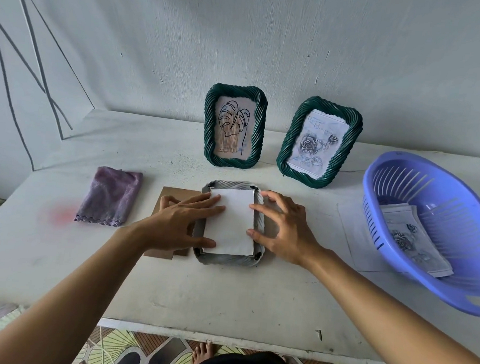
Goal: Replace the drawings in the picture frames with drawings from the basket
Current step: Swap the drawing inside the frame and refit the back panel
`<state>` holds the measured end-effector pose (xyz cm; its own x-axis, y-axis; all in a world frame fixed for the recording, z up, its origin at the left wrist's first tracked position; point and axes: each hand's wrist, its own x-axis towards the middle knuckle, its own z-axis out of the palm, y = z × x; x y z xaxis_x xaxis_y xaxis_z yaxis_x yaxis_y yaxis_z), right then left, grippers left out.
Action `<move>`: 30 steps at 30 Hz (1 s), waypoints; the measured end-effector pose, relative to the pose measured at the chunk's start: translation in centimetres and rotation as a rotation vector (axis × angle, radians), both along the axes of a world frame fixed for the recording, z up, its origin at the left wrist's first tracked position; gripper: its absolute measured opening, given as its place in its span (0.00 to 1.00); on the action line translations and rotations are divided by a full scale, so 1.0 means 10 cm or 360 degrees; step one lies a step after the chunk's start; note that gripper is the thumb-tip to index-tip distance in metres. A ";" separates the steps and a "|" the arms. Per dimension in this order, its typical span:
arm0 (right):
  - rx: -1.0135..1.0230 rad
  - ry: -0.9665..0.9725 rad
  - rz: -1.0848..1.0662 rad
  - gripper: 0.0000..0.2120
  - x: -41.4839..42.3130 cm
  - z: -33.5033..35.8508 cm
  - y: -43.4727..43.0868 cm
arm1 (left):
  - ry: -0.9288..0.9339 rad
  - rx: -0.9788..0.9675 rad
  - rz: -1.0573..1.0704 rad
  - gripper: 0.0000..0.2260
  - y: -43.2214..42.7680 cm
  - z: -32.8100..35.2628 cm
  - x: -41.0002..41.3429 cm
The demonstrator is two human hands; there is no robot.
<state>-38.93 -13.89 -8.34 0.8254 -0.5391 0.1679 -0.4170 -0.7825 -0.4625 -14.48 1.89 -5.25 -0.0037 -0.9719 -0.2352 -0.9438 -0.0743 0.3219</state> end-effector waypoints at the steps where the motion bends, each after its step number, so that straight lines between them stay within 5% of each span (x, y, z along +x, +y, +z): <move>1: -0.0033 0.0028 0.0028 0.28 0.00 0.02 0.00 | 0.0003 0.0006 0.0004 0.36 0.00 -0.01 0.00; 9: -0.0098 -0.0049 0.0308 0.20 0.02 0.04 -0.01 | 0.0041 0.0018 0.0049 0.37 -0.02 0.01 0.00; 30: 0.0029 -0.0093 0.0318 0.20 -0.08 -0.06 -0.04 | 0.0038 0.0012 0.0095 0.36 0.00 0.04 -0.04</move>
